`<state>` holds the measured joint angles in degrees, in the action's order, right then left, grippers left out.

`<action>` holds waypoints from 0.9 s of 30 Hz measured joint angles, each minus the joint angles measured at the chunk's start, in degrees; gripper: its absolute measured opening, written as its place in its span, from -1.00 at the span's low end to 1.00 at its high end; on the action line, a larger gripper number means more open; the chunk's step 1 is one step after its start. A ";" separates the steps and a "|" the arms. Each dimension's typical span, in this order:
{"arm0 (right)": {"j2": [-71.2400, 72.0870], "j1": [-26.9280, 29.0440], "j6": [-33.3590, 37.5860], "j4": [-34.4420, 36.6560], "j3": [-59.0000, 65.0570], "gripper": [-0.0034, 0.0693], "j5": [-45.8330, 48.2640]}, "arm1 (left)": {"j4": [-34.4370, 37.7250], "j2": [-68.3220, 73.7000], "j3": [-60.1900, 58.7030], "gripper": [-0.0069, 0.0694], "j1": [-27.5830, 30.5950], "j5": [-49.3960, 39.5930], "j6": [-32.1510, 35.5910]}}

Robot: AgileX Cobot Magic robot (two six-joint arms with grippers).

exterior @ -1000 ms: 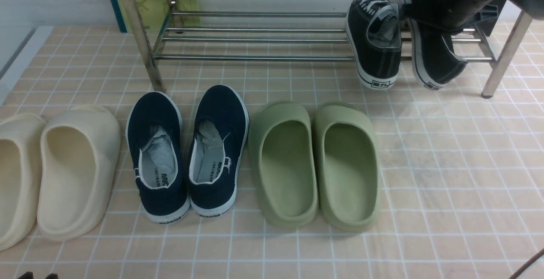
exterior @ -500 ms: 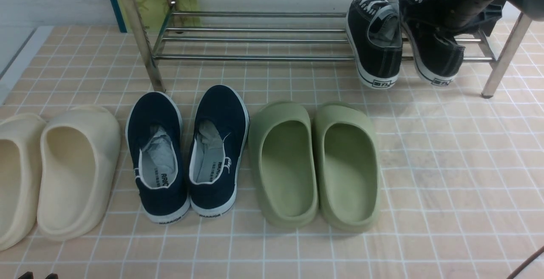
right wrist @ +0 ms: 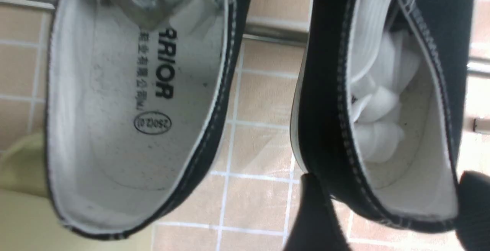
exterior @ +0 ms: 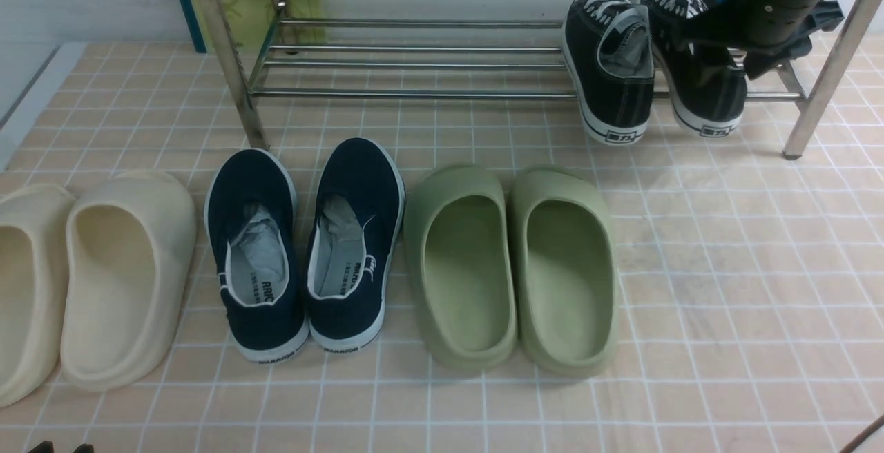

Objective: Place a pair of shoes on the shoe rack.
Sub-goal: Use the right arm to put a shoe into the shoe rack

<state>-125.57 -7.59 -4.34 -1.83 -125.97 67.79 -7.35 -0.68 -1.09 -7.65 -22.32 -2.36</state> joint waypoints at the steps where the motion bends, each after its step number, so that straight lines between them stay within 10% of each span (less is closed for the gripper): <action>1: -0.25 0.00 0.18 0.00 0.00 0.27 0.07 | 0.00 0.00 0.00 -0.19 0.00 0.00 0.00; 8: -0.75 0.00 1.97 -0.61 0.17 -0.37 0.09 | -0.11 0.00 0.00 -0.19 0.00 0.00 0.00; 14: -0.27 0.00 1.97 0.25 0.33 -0.44 -0.28 | -0.16 0.00 0.00 -0.19 0.00 0.00 0.00; 27: 9.54 -0.09 1.97 1.28 0.40 0.40 3.63 | -0.47 0.00 0.00 -0.19 0.00 0.00 0.00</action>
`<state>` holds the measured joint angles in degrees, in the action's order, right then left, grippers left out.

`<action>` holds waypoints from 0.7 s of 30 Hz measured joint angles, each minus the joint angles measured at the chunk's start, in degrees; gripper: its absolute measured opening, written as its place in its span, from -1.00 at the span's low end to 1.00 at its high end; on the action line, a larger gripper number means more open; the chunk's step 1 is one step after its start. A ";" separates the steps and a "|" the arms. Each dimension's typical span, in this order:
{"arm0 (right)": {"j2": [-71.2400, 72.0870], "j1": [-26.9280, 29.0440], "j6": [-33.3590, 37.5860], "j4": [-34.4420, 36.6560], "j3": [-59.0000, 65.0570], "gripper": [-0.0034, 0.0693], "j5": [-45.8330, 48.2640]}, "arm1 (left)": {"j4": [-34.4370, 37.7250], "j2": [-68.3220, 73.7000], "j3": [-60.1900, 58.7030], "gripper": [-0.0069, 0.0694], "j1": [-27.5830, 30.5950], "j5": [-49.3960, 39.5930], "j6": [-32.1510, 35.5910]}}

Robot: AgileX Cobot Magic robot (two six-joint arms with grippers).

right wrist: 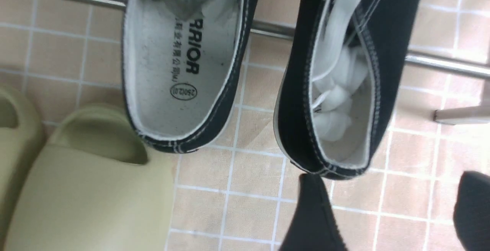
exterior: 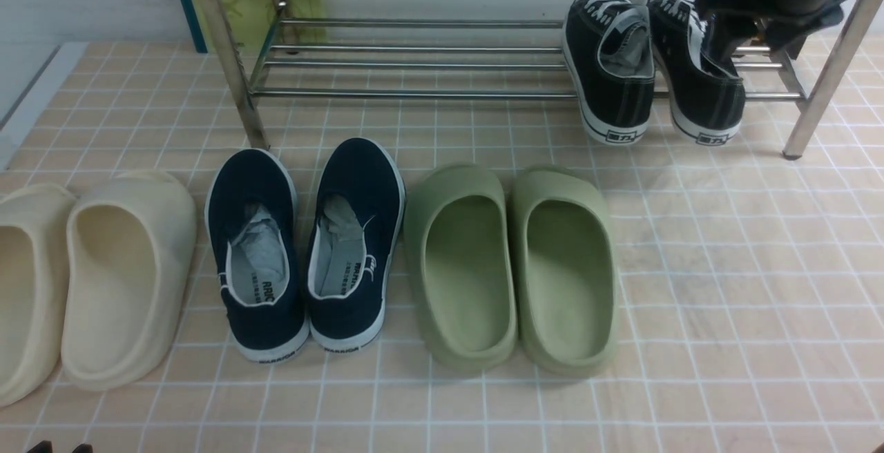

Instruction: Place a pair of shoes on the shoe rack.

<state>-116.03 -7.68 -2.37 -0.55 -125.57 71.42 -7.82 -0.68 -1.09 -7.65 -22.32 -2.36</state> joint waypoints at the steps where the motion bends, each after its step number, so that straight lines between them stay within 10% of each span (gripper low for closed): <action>1: 1.93 0.00 0.00 0.04 0.20 0.39 0.00 | -0.02 0.00 0.00 -0.19 0.00 0.00 0.00; 8: 16.96 0.00 0.00 0.04 8.05 0.02 -0.24 | -0.13 0.00 0.00 -0.19 0.00 0.00 0.00; 14: 35.65 -0.08 0.00 0.04 30.01 -0.70 -7.69 | -0.13 0.00 0.00 -0.19 0.00 0.00 0.00; 21: 60.15 -0.08 0.00 -4.19 64.68 -0.95 -32.28 | -0.13 0.00 0.00 -0.19 0.00 0.00 0.00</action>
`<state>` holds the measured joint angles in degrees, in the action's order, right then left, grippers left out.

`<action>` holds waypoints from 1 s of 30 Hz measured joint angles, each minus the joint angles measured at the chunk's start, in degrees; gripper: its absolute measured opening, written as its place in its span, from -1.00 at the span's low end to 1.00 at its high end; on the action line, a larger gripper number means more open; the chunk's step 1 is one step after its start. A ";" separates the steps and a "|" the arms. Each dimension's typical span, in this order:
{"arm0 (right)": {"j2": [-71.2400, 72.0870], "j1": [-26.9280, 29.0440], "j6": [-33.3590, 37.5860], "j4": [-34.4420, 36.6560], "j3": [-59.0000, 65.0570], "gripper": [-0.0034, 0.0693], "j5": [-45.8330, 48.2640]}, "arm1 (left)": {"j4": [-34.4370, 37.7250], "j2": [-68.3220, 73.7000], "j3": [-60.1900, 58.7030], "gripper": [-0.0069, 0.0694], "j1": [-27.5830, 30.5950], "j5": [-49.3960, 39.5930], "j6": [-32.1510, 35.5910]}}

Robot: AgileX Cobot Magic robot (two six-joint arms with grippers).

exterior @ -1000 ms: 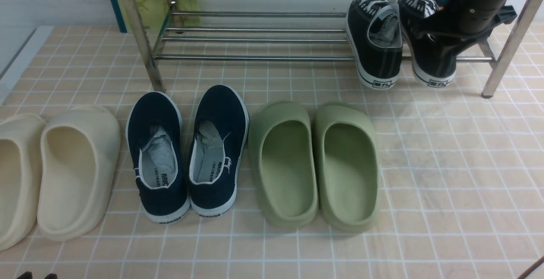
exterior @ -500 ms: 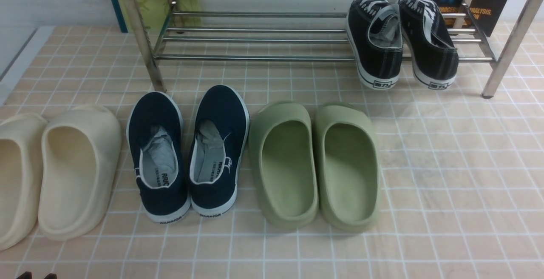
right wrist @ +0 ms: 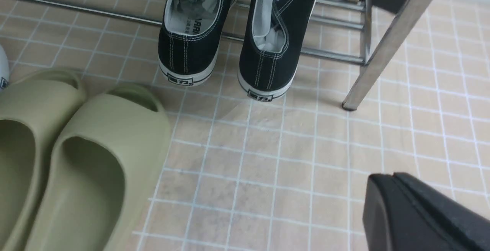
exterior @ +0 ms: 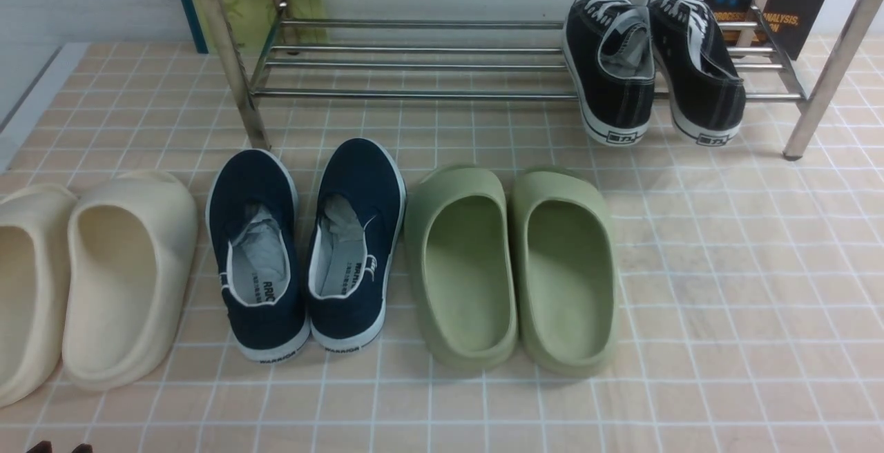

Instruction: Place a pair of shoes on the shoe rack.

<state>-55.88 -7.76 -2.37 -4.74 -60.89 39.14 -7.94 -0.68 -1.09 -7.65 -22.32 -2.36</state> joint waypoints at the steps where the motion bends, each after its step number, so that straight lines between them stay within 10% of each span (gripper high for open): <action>1: 0.00 0.00 0.00 -0.14 0.99 -0.95 0.00 | 0.00 0.00 0.00 -0.19 0.00 0.00 0.00; 17: 22.87 0.00 -2.63 5.95 58.08 -0.95 -61.28 | -0.06 0.00 0.00 -0.19 0.00 0.00 0.00; 30: 22.87 0.00 -2.68 5.47 62.14 -0.93 -56.16 | -0.21 0.00 0.00 -0.19 0.00 -0.03 0.00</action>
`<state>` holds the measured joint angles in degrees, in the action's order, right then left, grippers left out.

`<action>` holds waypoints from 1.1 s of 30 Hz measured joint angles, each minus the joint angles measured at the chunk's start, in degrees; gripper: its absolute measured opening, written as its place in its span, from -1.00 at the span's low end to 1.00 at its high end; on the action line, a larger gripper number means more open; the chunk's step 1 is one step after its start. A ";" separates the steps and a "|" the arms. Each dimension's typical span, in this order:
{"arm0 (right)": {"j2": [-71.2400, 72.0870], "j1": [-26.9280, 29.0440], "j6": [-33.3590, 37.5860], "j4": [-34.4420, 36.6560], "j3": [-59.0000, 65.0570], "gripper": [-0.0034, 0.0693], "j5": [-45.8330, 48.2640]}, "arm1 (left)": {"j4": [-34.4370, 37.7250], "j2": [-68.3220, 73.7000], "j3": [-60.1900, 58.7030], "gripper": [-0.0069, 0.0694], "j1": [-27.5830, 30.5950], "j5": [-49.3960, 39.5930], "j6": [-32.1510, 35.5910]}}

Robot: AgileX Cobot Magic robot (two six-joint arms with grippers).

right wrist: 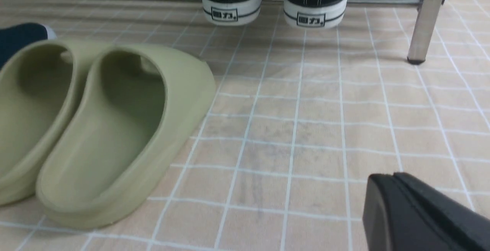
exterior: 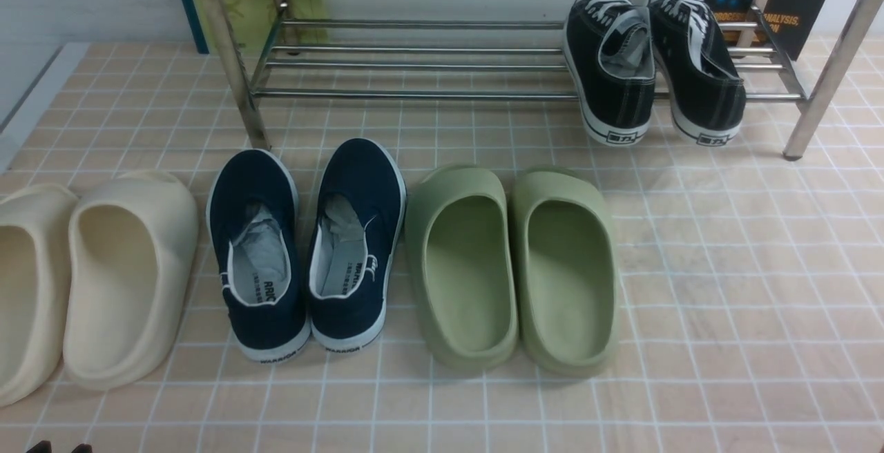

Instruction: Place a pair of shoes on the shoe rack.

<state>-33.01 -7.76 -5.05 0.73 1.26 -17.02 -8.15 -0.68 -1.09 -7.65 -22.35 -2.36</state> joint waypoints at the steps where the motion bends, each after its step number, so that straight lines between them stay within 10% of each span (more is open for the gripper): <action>1: 0.00 0.00 0.00 0.00 0.00 -0.93 0.57 | 0.00 0.00 0.00 -0.19 0.00 0.00 0.00; 18: 32.91 3.98 -0.16 -0.14 0.04 -0.91 8.47 | -0.06 -0.07 0.00 -0.19 0.00 0.00 0.00; 33: 33.53 4.18 -0.16 -0.14 0.07 -0.87 9.10 | -0.21 -0.07 0.00 -0.19 0.00 0.00 0.00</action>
<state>0.52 -3.57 -5.21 0.59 1.32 -7.92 -8.36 -0.75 -1.09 -7.65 -22.35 -2.36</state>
